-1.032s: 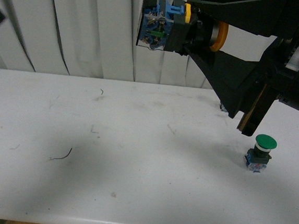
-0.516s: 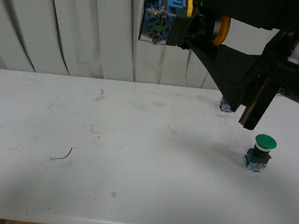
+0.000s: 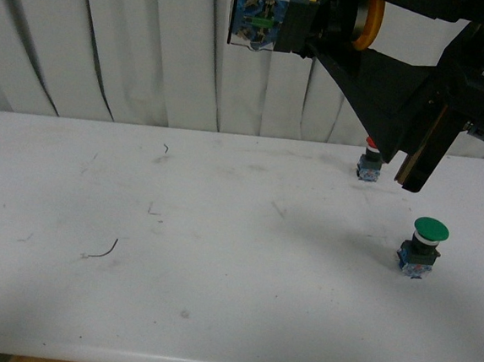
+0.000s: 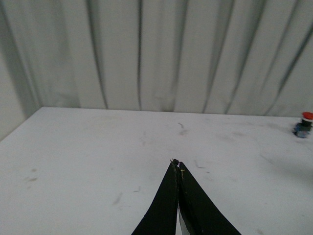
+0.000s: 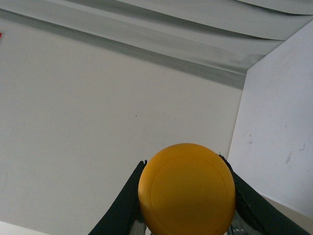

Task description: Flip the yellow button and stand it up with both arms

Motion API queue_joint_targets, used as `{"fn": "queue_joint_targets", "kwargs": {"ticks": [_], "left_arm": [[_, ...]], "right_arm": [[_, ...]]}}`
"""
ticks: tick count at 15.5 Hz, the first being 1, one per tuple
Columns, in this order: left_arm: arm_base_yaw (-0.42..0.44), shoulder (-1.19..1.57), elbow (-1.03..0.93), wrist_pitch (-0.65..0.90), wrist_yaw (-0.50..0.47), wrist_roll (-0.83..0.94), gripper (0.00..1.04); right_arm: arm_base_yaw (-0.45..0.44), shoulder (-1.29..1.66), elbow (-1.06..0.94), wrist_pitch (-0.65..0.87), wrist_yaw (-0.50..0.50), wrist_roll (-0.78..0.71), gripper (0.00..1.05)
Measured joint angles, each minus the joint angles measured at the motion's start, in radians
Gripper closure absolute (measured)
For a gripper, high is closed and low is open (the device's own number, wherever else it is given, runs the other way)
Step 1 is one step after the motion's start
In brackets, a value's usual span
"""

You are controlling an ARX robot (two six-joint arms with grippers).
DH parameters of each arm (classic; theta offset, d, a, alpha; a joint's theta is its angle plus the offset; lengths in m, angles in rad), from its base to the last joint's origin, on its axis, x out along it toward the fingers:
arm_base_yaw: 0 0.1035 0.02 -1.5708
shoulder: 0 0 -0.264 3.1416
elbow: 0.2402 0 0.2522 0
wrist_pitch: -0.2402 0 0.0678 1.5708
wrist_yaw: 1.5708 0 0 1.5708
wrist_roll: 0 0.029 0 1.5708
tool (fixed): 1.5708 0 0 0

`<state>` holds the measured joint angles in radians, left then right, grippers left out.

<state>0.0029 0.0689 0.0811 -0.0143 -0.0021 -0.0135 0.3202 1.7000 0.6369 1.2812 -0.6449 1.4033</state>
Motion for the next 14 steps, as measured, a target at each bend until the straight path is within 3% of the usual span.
{"fn": "queue_joint_targets", "kwargs": {"ticks": [12, 14], "left_arm": [[-0.003, -0.061, -0.072, 0.011, 0.002, 0.000, 1.03], [-0.003, -0.061, -0.072, 0.011, 0.002, 0.000, 0.89]], "right_arm": [[-0.001, -0.017, -0.027, 0.002, 0.006, -0.029, 0.69], [0.000, -0.056, -0.041, -0.005, 0.037, -0.130, 0.69]]}}
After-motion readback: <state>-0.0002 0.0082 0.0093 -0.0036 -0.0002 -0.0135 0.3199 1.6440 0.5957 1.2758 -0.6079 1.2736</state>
